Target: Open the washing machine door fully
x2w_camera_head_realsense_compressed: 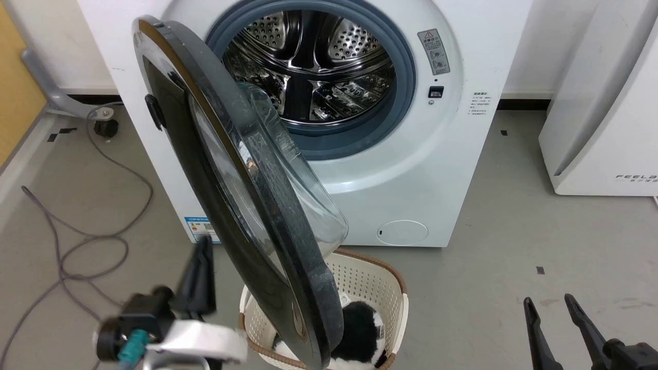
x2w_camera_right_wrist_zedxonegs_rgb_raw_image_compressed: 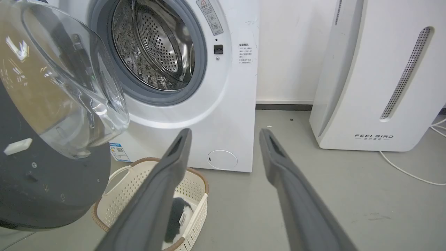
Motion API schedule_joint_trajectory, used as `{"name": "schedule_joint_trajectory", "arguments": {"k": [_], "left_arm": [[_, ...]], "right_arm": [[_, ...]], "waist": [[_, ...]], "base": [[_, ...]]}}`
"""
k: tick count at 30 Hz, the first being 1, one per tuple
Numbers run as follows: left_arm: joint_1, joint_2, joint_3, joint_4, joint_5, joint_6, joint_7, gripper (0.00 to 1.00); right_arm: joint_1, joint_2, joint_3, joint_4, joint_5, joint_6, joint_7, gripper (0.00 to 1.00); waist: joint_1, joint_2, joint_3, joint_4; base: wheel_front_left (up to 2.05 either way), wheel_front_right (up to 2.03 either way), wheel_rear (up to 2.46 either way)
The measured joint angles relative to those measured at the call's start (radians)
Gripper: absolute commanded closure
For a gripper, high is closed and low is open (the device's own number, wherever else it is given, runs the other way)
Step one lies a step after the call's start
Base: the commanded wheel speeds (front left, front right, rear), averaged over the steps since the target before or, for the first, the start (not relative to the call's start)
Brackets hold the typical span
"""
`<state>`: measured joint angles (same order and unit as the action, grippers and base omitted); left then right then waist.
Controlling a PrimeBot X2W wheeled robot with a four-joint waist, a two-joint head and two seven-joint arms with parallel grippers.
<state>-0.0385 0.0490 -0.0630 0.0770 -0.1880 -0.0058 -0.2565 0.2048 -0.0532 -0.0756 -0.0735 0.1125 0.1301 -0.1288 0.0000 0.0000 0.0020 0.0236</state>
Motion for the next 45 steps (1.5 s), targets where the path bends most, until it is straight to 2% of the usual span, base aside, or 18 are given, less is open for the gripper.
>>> {"name": "schedule_joint_trajectory", "arguments": {"k": [7,14,18,23,30,33,39,45], "left_arm": [[-0.040,0.000,0.014,-0.236,-0.017,0.004,-0.001,1.00],[-0.049,0.000,-0.019,-0.438,-0.048,0.021,-0.001,1.00],[-0.050,0.000,-0.087,-0.544,-0.068,0.021,0.002,1.00],[-0.055,0.000,-0.236,-0.626,-0.135,0.010,0.054,1.00],[-0.035,-0.001,-0.446,-0.594,-0.200,-0.022,0.176,1.00],[0.001,0.001,-0.507,-0.559,-0.201,-0.023,0.236,1.00],[0.078,0.040,-0.567,-0.479,-0.198,0.006,0.356,1.00],[0.085,0.058,-0.593,-0.363,-0.159,0.013,0.376,1.00]], "right_arm": [[0.000,0.000,0.002,-0.002,0.007,0.000,0.000,0.00],[-0.002,0.000,0.003,-0.002,0.006,0.000,0.000,0.00],[-0.003,0.000,0.005,-0.001,0.006,0.000,0.000,0.00],[-0.003,0.000,0.006,0.001,0.006,0.000,-0.001,0.00],[-0.005,0.000,0.006,0.010,0.006,0.000,-0.001,0.00],[-0.006,0.000,0.006,0.014,0.006,0.000,-0.002,0.00],[-0.008,0.000,0.004,0.019,0.006,0.000,-0.005,0.00],[-0.008,0.000,0.002,0.023,0.006,0.000,-0.005,0.00]], "waist": [[0.0000,0.0000,0.007,-0.001],[0.0000,0.0000,0.009,-0.005],[0.0000,0.0000,0.010,-0.009],[0.0000,0.0000,0.015,-0.011],[0.0000,0.0000,0.019,-0.009],[0.0000,0.0000,0.022,-0.010],[0.0000,0.0000,0.017,-0.008],[0.0000,0.0000,0.015,-0.005]], "base": [[0.00,0.00,0.00],[0.00,0.00,0.00],[0.00,0.00,0.00],[0.00,0.00,0.00],[0.00,0.00,0.00],[0.00,0.00,0.00],[0.00,0.00,0.00],[0.00,0.00,0.00]]}}
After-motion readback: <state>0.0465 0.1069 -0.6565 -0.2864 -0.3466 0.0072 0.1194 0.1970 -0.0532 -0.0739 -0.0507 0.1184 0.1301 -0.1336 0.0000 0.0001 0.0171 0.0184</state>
